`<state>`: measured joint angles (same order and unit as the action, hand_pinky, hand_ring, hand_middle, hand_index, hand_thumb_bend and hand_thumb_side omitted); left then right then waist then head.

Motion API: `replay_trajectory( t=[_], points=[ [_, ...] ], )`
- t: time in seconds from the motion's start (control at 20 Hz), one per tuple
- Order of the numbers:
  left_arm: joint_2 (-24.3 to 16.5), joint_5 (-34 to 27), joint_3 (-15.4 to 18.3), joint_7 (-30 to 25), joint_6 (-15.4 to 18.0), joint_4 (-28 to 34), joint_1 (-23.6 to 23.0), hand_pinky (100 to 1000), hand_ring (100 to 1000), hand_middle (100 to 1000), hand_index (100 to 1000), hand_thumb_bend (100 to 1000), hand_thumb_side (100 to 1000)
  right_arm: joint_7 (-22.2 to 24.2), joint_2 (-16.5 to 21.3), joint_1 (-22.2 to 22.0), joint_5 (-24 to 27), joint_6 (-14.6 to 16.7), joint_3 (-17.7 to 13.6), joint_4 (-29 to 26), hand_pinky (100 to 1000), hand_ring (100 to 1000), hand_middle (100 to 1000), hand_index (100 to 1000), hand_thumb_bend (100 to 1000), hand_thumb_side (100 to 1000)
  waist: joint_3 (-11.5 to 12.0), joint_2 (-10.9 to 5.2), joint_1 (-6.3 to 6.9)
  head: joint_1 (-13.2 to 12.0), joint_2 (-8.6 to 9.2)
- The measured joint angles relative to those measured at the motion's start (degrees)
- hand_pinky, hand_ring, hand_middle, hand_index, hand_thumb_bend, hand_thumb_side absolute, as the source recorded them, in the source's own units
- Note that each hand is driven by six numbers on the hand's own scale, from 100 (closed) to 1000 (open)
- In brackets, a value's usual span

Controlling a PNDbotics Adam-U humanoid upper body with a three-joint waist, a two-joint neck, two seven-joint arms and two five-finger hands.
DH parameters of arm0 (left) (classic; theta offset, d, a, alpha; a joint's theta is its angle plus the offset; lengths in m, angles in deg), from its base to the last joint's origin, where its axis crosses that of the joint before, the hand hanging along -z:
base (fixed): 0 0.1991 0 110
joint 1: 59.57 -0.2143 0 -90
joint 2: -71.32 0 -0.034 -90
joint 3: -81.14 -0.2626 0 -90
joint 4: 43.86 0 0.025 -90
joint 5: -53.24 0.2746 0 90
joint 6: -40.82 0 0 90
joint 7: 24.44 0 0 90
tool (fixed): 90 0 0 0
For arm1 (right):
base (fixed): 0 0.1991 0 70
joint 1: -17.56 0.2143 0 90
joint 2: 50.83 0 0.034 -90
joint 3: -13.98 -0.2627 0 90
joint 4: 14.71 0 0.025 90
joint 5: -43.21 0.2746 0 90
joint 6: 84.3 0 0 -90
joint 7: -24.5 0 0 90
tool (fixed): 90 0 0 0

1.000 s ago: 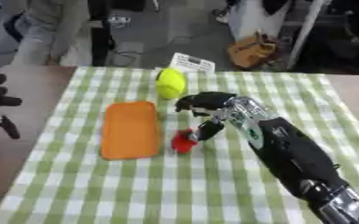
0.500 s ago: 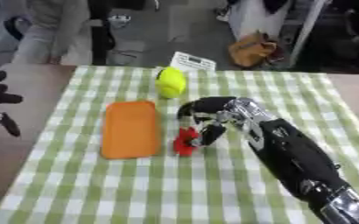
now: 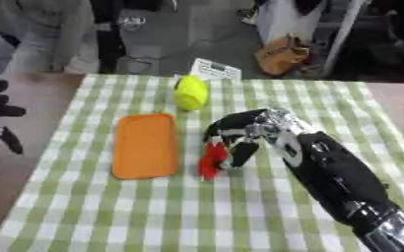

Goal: Pick up objects on the table and place them in the box.

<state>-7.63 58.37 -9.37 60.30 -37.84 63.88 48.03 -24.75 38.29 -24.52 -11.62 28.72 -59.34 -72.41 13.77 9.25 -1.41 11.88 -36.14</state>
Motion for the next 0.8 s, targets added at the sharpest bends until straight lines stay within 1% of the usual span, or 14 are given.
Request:
replay_trajectory(
  t=[0.05, 0.1, 0.15, 0.2, 0.25, 0.4, 0.45, 0.6, 0.8],
  points=[
    [0.0, 0.0, 0.0, 0.0, 0.0, 0.0, 0.0, 338, 681, 818, 772, 100, 955, 0.4, 0.0, 0.0, 0.3, -0.4, 0.0, -0.2, 653, 627, 831, 912, 372, 457, 0.0, 0.00, 0.00, 0.0, 0.00],
    [0.0, 0.0, 0.0, 0.0, 0.0, 0.0, 0.0, 338, 681, 818, 772, 100, 955, 0.7, 0.1, 0.0, 0.5, -0.7, 0.3, -0.3, 653, 627, 831, 912, 372, 457, 0.0, 0.00, 0.00, 0.0, 0.00],
    [0.0, 0.0, 0.0, 0.0, 0.0, 0.0, 0.0, 337, 681, 818, 772, 100, 955, 1.1, 0.2, 0.0, 0.6, -1.1, 0.4, -0.4, 629, 608, 790, 883, 384, 417, -0.1, 0.00, 0.00, 0.0, 0.00],
    [0.0, 0.0, 0.0, 0.0, 0.0, 0.0, 0.0, 337, 681, 818, 772, 100, 955, 1.5, 0.3, 0.0, 0.6, -1.5, 0.7, -0.5, 629, 608, 790, 883, 384, 417, -0.1, 0.00, 0.00, 0.0, 0.00],
    [0.0, 0.0, 0.0, 0.0, 0.0, 0.0, 0.0, 337, 681, 818, 773, 100, 955, 1.9, 0.3, -0.1, 0.7, -1.9, 0.7, -0.6, 608, 592, 760, 860, 395, 404, -0.2, 0.00, 0.00, 0.0, 0.00],
    [0.0, 0.0, 0.0, 0.0, 0.0, 0.0, -0.1, 337, 681, 818, 772, 100, 955, 3.0, 0.3, -0.2, 0.7, -3.0, 0.9, -1.2, 601, 589, 762, 859, 411, 403, -0.3, -0.02, 0.00, 0.0, -0.02],
    [0.0, 0.0, 0.0, 0.0, 0.0, 0.0, -0.1, 337, 680, 818, 772, 100, 955, 3.2, 0.3, -0.3, 0.7, -3.2, 1.0, -1.4, 595, 594, 792, 868, 445, 392, -0.3, -0.03, 0.00, 0.0, -0.02],
    [0.0, 0.0, 0.0, 0.0, 0.0, 0.0, -0.1, 336, 680, 818, 772, 100, 955, 3.9, 0.4, -0.7, 0.5, -3.9, 1.4, -1.7, 597, 596, 791, 868, 440, 377, -0.5, -0.05, 0.00, 0.0, -0.03],
    [0.0, 0.0, 0.0, 0.0, 0.0, 0.0, -0.1, 335, 680, 817, 772, 100, 955, 4.2, 0.4, -1.1, 0.4, -4.2, 2.0, -1.8, 598, 598, 800, 874, 429, 379, -0.6, -0.05, 0.00, 0.0, -0.04]
  ],
)
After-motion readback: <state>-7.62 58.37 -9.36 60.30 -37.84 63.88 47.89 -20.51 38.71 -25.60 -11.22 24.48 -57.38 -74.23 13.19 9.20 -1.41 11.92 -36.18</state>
